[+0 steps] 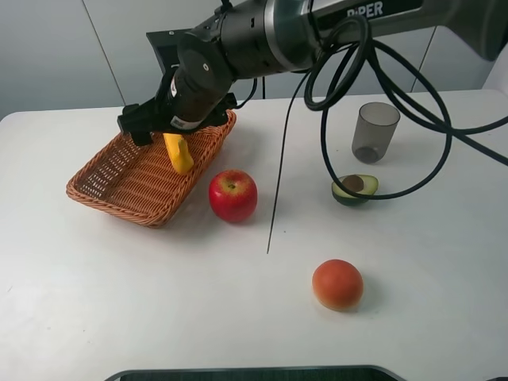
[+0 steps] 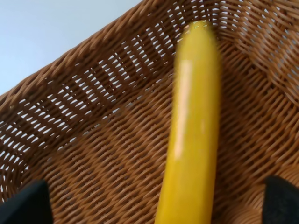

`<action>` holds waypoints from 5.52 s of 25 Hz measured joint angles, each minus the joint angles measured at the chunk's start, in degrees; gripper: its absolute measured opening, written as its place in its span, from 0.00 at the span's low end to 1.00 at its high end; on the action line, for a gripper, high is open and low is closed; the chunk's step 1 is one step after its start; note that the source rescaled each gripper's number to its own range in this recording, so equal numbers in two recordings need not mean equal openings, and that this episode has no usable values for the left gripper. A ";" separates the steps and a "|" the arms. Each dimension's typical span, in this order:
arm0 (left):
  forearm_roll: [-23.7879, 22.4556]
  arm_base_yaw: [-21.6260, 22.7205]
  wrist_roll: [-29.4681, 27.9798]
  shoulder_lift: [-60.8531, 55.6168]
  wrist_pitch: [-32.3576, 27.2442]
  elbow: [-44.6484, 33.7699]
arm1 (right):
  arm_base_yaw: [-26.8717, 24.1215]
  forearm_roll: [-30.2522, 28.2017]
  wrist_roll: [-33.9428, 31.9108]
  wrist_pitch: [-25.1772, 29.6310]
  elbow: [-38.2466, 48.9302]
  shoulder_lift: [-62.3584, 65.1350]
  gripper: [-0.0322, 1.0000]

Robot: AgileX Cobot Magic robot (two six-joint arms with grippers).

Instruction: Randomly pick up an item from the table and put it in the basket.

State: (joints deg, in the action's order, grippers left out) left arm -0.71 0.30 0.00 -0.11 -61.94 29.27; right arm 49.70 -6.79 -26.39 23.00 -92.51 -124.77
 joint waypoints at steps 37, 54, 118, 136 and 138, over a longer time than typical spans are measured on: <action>0.00 0.00 0.00 0.00 0.00 0.00 | -30.45 6.79 12.81 21.39 46.30 60.22 1.00; 0.00 0.00 0.00 0.00 0.00 0.00 | -41.75 5.13 19.57 39.68 53.43 101.64 1.00; 0.00 0.00 0.00 0.00 0.00 0.00 | -44.76 5.06 25.82 40.05 63.09 124.80 1.00; 0.00 0.00 0.00 0.00 0.00 0.00 | -44.76 5.06 25.61 39.96 63.09 124.80 1.00; 0.00 0.00 0.00 0.00 0.00 0.00 | -44.76 4.94 25.49 39.96 63.09 124.80 1.00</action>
State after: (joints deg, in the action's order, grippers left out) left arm -0.71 0.30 0.00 -0.11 -61.94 29.27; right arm 4.94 -1.85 -0.90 62.96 -29.42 0.03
